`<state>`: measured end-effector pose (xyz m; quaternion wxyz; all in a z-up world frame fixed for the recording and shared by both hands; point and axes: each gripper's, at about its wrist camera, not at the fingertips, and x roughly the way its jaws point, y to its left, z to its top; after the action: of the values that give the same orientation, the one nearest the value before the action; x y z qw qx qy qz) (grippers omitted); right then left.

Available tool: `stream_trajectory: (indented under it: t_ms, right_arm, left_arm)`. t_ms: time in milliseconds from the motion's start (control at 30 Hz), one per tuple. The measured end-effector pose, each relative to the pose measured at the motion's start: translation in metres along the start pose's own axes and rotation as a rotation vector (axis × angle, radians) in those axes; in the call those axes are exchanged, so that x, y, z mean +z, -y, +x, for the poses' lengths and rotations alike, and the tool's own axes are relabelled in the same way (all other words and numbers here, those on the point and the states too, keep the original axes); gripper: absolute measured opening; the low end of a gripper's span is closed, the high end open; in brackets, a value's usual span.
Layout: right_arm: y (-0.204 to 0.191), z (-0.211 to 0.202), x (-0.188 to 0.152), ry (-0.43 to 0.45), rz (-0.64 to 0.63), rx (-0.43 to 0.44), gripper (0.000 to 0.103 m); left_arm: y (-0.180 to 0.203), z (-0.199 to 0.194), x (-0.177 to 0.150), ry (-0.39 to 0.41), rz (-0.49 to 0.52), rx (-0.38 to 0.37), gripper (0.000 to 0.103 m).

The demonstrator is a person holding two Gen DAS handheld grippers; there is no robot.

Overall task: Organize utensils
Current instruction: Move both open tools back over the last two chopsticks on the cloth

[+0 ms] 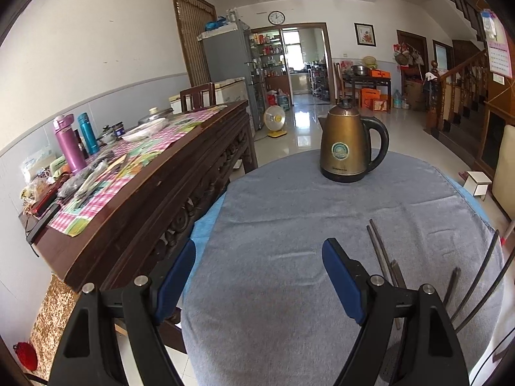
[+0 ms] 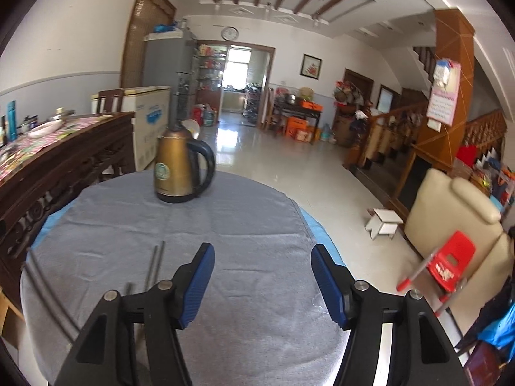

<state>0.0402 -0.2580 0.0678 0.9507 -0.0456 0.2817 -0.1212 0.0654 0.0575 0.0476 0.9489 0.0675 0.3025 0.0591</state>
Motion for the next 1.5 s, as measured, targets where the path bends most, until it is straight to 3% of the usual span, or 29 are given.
stream_trajectory:
  t_ms: [567,1500]
  right_arm:
    - [0.019,0.087,-0.014,-0.123,0.011,-0.035,0.066]
    - [-0.001,0.132,-0.014,-0.185,-0.052,-0.053,0.066]
  left_arm:
    - [0.016,0.073,0.005,-0.106,0.004,0.005,0.081]
    - [0.040,0.133,0.012,-0.171,0.022,-0.022,0.081]
